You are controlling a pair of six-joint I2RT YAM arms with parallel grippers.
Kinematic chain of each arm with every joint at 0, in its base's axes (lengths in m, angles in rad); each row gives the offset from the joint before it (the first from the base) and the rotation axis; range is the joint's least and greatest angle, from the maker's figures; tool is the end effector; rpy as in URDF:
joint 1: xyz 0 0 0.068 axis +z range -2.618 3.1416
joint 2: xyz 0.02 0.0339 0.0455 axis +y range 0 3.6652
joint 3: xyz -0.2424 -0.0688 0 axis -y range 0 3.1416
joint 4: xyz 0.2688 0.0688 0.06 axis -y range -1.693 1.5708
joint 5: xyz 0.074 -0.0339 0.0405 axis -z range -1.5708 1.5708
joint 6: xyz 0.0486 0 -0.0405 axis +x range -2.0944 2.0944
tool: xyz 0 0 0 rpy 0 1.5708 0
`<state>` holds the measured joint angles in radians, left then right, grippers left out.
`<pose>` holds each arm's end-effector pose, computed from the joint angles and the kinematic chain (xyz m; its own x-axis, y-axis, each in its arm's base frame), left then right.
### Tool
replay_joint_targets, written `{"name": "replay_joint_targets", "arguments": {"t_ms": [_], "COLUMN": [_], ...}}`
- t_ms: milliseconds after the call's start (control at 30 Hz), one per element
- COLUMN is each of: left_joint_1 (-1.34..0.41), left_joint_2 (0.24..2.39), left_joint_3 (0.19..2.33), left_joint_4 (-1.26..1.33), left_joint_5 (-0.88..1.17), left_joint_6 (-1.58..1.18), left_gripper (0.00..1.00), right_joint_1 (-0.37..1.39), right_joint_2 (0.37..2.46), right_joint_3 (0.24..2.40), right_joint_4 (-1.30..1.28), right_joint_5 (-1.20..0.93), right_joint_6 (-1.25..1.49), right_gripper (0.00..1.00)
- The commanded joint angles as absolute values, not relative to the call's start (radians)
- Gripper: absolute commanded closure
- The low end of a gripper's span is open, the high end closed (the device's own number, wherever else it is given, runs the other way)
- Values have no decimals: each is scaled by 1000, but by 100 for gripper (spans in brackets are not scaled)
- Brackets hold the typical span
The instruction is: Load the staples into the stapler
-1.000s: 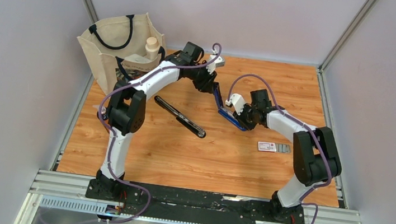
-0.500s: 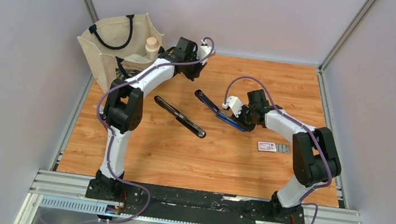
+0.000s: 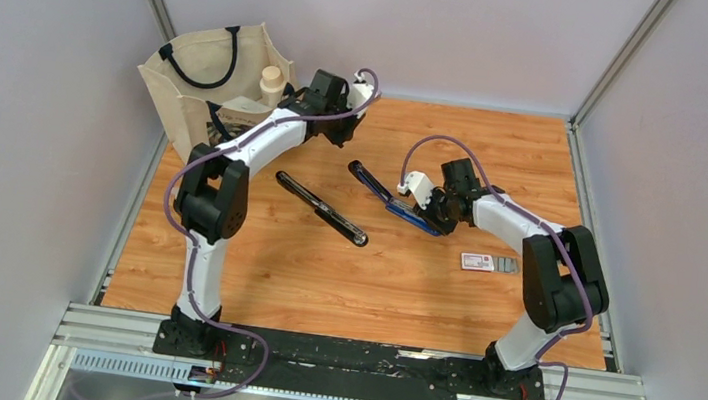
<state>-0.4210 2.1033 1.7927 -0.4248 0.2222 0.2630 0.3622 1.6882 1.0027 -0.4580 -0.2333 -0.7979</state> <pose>0.4587 -0.2171 0.2159 -0.4488 0.4788 -0.7545 0.6881 0.7239 0.0500 0.3184 0.1327 0.1201 -0.2833 -0.8522 -0.4400 -0.9125 0.3807 -0.1498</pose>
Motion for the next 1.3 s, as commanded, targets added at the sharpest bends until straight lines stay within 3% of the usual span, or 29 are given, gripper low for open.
{"name": "replay_joint_targets", "arguments": {"t_ms": [0,467,1267], "left_joint_1": [-448,-512,-546], "left_joint_2": [1925,1787,1954], "left_joint_3": [1723,1546,1591], "left_joint_4": [-368,-364,-439], "left_joint_5": [292,319,117], "left_joint_6": [227,299,368], "left_gripper": [90,87,88], "right_joint_1": [374,374,374], "right_joint_2": [1752,1756,1763], "right_joint_3": [969,976,983], "right_joint_4": [-635,-632,-640], "right_joint_5": [-224,-221,-233], "right_joint_6": [-776,-767,-747], "right_gripper": [100,100,100]}}
